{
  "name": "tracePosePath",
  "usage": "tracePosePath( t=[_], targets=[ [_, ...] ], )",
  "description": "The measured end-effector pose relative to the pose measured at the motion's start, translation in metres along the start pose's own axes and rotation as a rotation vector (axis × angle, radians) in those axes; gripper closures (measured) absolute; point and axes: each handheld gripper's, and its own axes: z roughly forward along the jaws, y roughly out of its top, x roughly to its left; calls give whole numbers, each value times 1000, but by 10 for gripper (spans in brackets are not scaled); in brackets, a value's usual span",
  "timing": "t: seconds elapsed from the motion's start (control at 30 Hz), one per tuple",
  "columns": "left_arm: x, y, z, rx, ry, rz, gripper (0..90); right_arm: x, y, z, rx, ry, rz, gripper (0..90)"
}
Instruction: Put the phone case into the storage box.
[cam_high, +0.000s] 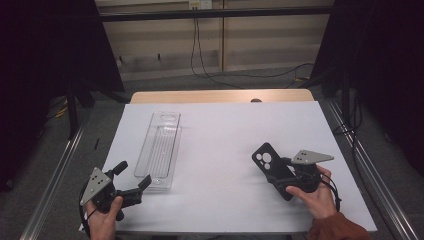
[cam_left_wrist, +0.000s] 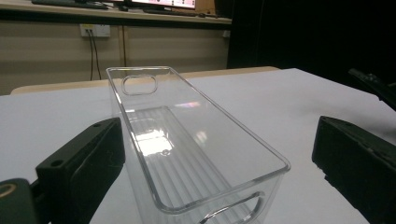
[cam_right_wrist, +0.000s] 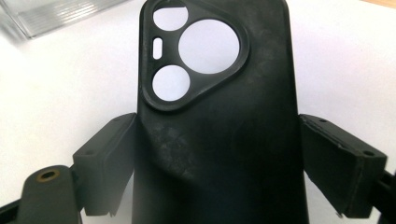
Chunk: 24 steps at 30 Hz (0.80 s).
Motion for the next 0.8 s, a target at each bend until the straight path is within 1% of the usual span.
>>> tracePosePath(
  t=[0.13,0.17,0.2,0.3,0.4,0.5,0.63,0.67,0.7,0.8],
  targets=[
    [-2,1,2,12,-19,0,26,1,0,-1,-32,10,-3,151],
    [-3,1,2,12,-24,-3,26,3,0,-1,-48,18,-4,151],
    [-3,2,3,14,-29,1,26,3,0,-1,-48,18,-4,151],
    [-6,3,5,19,-40,7,28,6,-1,-2,-74,29,-5,151],
    [-9,4,8,27,-64,14,34,8,-1,-2,-90,33,-4,150],
    [-11,5,12,40,-100,20,50,9,-2,-2,-103,37,-1,150],
    [-15,6,15,47,-128,31,53,12,-2,0,-114,55,-9,150],
    [-16,7,16,48,-131,42,53,13,-2,0,-117,56,-9,150],
    [-17,7,17,51,-142,39,55,14,-2,1,-119,61,-9,150],
    [-19,9,20,61,-179,53,62,16,-1,1,-140,73,-13,150]
  ],
)
